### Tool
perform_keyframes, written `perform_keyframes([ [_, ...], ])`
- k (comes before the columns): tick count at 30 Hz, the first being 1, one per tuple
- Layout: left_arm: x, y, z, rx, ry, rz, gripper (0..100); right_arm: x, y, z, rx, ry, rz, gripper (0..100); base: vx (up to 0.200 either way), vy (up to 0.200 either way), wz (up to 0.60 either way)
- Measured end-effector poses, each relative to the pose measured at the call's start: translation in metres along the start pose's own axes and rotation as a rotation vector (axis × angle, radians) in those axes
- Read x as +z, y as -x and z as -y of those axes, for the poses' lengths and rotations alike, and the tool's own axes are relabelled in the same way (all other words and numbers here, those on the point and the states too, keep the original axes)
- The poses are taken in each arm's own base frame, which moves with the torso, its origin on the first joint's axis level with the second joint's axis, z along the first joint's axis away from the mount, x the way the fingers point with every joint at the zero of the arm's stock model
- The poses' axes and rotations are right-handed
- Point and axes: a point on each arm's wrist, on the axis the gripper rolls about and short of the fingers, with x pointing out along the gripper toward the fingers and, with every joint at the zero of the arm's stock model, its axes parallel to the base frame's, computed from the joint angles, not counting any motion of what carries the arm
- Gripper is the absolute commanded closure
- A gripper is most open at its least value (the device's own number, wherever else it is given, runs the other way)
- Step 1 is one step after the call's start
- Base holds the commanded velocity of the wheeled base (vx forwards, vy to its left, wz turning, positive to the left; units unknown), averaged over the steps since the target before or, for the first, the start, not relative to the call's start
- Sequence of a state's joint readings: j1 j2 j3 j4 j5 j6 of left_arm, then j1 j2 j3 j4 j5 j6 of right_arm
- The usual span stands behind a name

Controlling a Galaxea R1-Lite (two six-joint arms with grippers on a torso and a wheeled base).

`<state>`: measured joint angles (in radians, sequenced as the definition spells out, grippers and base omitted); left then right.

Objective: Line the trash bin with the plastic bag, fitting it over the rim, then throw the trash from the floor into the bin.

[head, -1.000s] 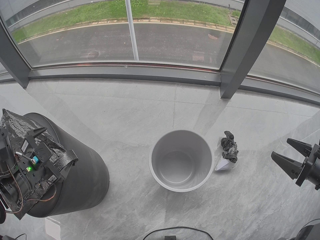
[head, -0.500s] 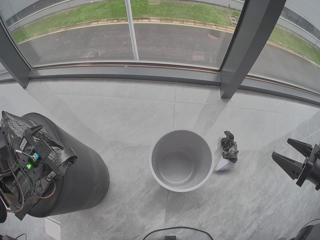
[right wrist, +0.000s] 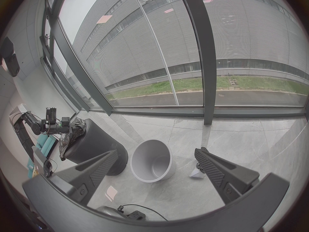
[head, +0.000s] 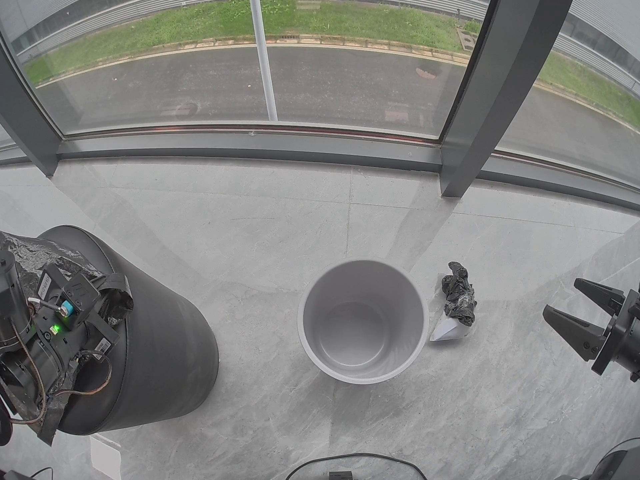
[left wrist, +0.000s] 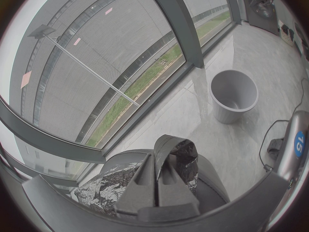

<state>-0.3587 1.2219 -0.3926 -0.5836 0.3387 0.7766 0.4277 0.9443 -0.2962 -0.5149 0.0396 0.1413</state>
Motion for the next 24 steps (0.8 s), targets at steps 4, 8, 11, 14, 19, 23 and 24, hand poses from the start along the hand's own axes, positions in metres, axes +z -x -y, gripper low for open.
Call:
perform_keyframes([
  [4, 0.002, 0.002, -0.002, 0.004, 0.038, 0.014, 100, 0.000, 0.000, 0.000, 0.001, 0.001, 0.002, 0, 0.000, 0.000, 0.00],
  [8, 0.006, 0.003, -0.005, 0.013, 0.095, 0.037, 100, 0.002, 0.000, 0.000, 0.003, 0.004, 0.006, 0, 0.000, 0.000, 0.00],
  [11, 0.016, 0.004, -0.011, 0.022, 0.221, 0.091, 100, 0.003, -0.001, -0.001, 0.005, 0.007, 0.010, 0, 0.000, 0.000, 0.00],
  [14, 0.033, 0.006, -0.020, 0.023, 0.410, 0.175, 100, 0.007, -0.003, -0.002, 0.009, 0.011, 0.017, 0, 0.000, 0.000, 0.00],
  [19, 0.070, 0.015, -0.041, -0.009, 0.769, 0.340, 100, 0.022, -0.016, -0.006, -0.035, 0.015, 0.038, 0, 0.000, 0.000, 0.00],
  [23, 0.097, 0.022, -0.059, -0.069, 1.022, 0.431, 100, 0.039, -0.039, -0.016, -0.074, 0.017, 0.056, 0, 0.000, 0.000, 0.00],
  [24, 0.104, 0.024, -0.064, -0.086, 1.082, 0.448, 100, 0.041, -0.047, -0.021, -0.072, 0.019, 0.053, 0, 0.000, 0.000, 0.00],
])
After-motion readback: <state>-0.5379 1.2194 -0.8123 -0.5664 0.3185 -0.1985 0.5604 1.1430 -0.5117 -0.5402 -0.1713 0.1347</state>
